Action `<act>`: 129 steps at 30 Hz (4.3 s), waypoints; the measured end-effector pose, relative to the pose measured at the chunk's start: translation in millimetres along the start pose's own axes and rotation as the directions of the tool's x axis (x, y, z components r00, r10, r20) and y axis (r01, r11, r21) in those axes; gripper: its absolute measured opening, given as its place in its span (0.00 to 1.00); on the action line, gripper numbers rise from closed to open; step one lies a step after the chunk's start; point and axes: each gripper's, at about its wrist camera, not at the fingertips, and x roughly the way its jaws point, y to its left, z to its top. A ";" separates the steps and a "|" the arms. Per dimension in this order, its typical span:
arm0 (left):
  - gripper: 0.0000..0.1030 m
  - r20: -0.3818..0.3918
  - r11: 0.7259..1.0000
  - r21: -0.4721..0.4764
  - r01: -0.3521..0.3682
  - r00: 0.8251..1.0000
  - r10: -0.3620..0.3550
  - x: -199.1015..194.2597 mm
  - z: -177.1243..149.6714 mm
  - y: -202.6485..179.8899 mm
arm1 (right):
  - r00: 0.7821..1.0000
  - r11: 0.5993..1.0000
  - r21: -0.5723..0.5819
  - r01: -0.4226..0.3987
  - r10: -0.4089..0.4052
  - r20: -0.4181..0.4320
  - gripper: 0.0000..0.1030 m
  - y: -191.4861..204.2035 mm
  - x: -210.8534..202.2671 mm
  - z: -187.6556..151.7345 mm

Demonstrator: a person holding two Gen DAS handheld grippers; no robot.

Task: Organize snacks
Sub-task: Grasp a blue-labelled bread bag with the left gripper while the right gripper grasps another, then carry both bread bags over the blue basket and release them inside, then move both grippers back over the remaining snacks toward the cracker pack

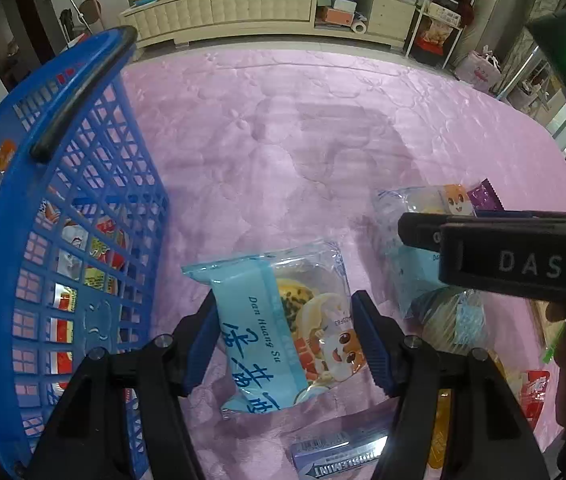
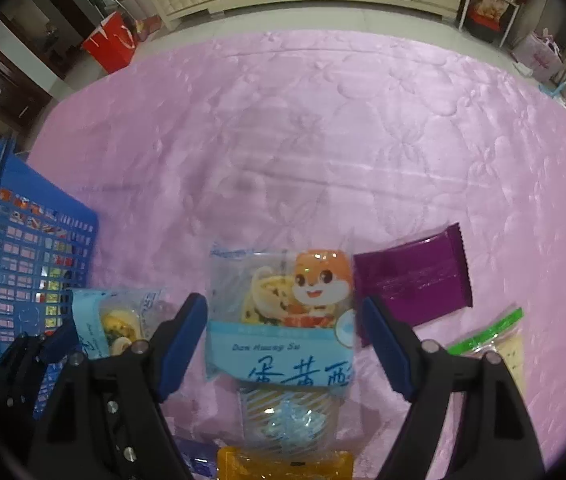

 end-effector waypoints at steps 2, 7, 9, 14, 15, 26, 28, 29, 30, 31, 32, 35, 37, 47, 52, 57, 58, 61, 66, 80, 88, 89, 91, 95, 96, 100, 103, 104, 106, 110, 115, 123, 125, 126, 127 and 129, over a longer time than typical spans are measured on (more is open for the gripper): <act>0.60 -0.001 1.000 0.000 0.002 1.000 -0.002 -0.6 -0.6 -0.1 | 1.000 1.000 0.012 -0.005 0.006 -0.022 0.80 4.0 7.9 0.9; 0.60 0.008 1.000 0.002 0.002 1.000 -0.002 -1.2 -0.3 1.9 | 0.998 0.998 0.039 -0.041 0.042 -0.040 0.81 4.0 21.4 0.5; 0.60 0.006 1.000 0.003 0.007 1.000 -0.007 -1.2 0.5 1.8 | 0.997 0.998 0.039 -0.055 0.057 -0.044 0.80 3.8 25.2 0.5; 0.60 0.005 1.000 0.002 0.018 1.000 -0.018 -1.4 -0.2 2.7 | 0.998 0.997 0.043 -0.065 0.065 -0.009 0.67 -13.8 17.2 -7.3; 0.60 0.005 1.000 0.001 0.021 1.000 -0.021 -1.5 -0.1 3.4 | 0.998 0.997 0.043 -0.063 0.063 -0.003 0.66 -16.0 13.2 -11.2; 0.60 0.049 0.997 0.018 0.074 0.996 -0.074 -38.3 -9.0 -9.2 | 0.992 0.995 0.082 -0.053 0.043 0.118 0.64 -34.6 -56.1 -60.5; 0.60 0.073 0.995 0.023 0.098 0.992 -0.100 -53.2 -11.7 -12.4 | 0.990 0.996 0.084 -0.039 0.028 0.135 0.64 -32.7 -73.3 -68.3; 0.60 0.083 0.994 0.026 0.107 0.991 -0.109 -60.4 -12.7 -13.5 | 0.989 0.996 0.083 -0.034 0.022 0.144 0.64 -30.6 -80.1 -70.9; 0.60 0.091 0.993 0.030 0.113 0.989 -0.115 -66.5 -13.5 -14.0 | 0.988 0.996 0.082 -0.032 0.019 0.156 0.64 -27.3 -89.2 -75.4; 0.60 0.103 0.992 0.037 0.120 0.987 -0.123 -76.4 -15.2 -15.1 | 0.986 0.996 0.080 -0.031 0.017 0.168 0.64 -24.1 -96.4 -80.1; 0.60 0.113 0.991 0.041 0.127 0.985 -0.130 -84.3 -16.5 -15.4 | 0.983 0.997 0.078 -0.030 0.015 0.183 0.64 -21.9 -105.6 -86.0; 0.60 0.145 0.988 0.054 0.148 0.977 -0.154 -110.2 -21.0 -12.6 | 0.973 0.998 0.057 -0.002 -0.012 0.230 0.65 -8.7 -131.1 -98.2; 0.60 0.172 0.987 0.064 0.149 0.972 -0.158 -129.4 -24.4 -8.4 | 0.963 0.999 0.040 0.012 -0.022 0.269 0.65 4.0 -148.4 -106.6; 0.60 0.264 0.985 0.090 0.148 0.950 -0.167 -195.3 -35.9 44.7 | 0.923 0.997 -0.069 0.040 -0.011 0.385 0.65 78.1 -186.2 -120.9; 0.60 0.292 0.990 0.081 0.113 0.947 -0.132 -210.9 -41.5 85.6 | 0.918 0.993 -0.117 0.026 0.023 0.397 0.65 117.4 -187.3 -114.8; 0.60 0.303 0.990 0.079 0.115 0.944 -0.133 -222.3 -41.2 127.0 | 0.916 0.984 -0.175 0.013 0.059 0.398 0.65 157.6 -178.9 -103.1; 0.60 0.307 0.988 0.087 0.125 0.940 -0.146 -224.5 -40.3 136.6 | 0.915 0.982 -0.186 0.009 0.067 0.398 0.65 164.2 -177.4 -100.6; 0.60 0.315 0.991 0.093 0.094 0.942 -0.119 -226.0 -36.6 155.4 | 0.917 0.977 -0.211 -0.001 0.086 0.391 0.65 181.6 -169.4 -91.4; 0.60 0.316 0.995 0.084 0.059 0.945 -0.082 -218.8 -26.8 184.1 | 0.917 0.967 -0.254 -0.007 0.107 0.383 0.65 202.5 -158.1 -75.4; 0.60 0.266 0.988 0.126 0.089 0.956 -0.121 -171.9 5.5 216.1 | 0.939 0.944 -0.325 0.057 0.060 0.340 0.66 222.5 -112.8 -35.9; 0.61 0.195 0.988 0.124 0.093 0.974 -0.117 -141.6 18.8 215.5 | 0.958 0.941 -0.332 0.067 0.033 0.285 0.66 219.3 -88.1 -19.0; 0.61 0.190 0.988 0.124 0.095 0.975 -0.118 -138.6 20.3 215.6 | 0.960 0.940 -0.334 0.064 0.034 0.279 0.67 220.5 -86.0 -18.4; 0.61 0.175 0.988 0.118 0.097 0.978 -0.116 -133.1 24.6 214.7 | 0.963 0.939 -0.338 0.059 0.036 0.268 0.67 220.9 -81.2 -16.1; 0.63 0.155 0.984 0.114 0.140 0.975 -0.157 -125.4 30.3 215.7 | 0.962 0.941 -0.335 0.048 0.047 0.268 0.69 218.7 -77.1 -12.3; 0.64 0.150 0.983 0.114 0.145 0.975 -0.161 -124.1 31.1 214.9 | 0.962 0.940 -0.339 0.044 0.051 0.268 0.70 219.3 -77.6 -11.0; 0.66 0.146 0.984 0.119 0.131 0.978 -0.148 -123.3 29.7 211.7 | 0.961 0.935 -0.349 0.069 0.032 0.275 0.74 219.9 -78.8 -10.1; 0.75 0.171 0.987 0.119 0.109 0.977 -0.129 -128.6 28.1 211.6 | 0.960 0.941 -0.334 0.061 0.036 0.277 0.81 216.3 -81.4 -10.4; 0.75 0.182 0.987 0.123 0.101 0.976 -0.122 -131.4 28.0 211.7 | 0.960 0.943 -0.327 0.054 0.041 0.276 0.83 214.0 -82.8 -10.3; 0.77 0.197 0.987 0.132 0.090 0.974 -0.115 -134.9 27.4 213.2 | 0.958 0.951 -0.306 0.047 0.044 0.283 0.84 211.1 -88.0 -11.7; 0.77 0.211 0.990 0.122 0.073 0.973 -0.097 -145.3 24.3 212.8 | 0.952 0.957 -0.288 0.040 0.051 0.302 0.88 208.3 -100.9 -15.0; 0.77 0.230 0.990 0.123 0.074 0.968 -0.101 -165.4 18.5 207.6 | 0.943 0.957 -0.287 0.049 0.051 0.329 0.89 205.1 -124.1 -27.1; 0.77 0.261 0.984 0.149 0.095 0.956 -0.131 -200.9 -2.0 186.3 | 0.925 0.964 -0.258 0.066 0.038 0.378 0.89 189.0 -163.0 -58.8; 0.77 0.267 0.981 0.163 0.101 0.953 -0.142 -209.9 -9.3 175.3 | 0.920 0.967 -0.246 0.075 0.029 0.392 0.89 182.5 -173.6 -68.7; 0.77 0.269 0.980 0.170 0.106 0.952 -0.149 -213.5 -13.4 169.0 | 0.917 0.968 -0.239 0.076 0.026 0.398 0.89 178.3 -178.2 -73.8; 0.77 0.271 0.978 0.177 0.109 0.950 -0.155 -217.0 -16.7 163.4 | 0.915 0.970 -0.230 0.081 0.019 0.403 0.89 173.2 -182.7 -79.3; 0.77 0.271 0.974 0.195 0.114 0.948 -0.166 -222.1 -22.0 152.1 | 0.911 0.973 -0.214 0.089 0.007 0.412 0.89 162.5 -189.3 -88.5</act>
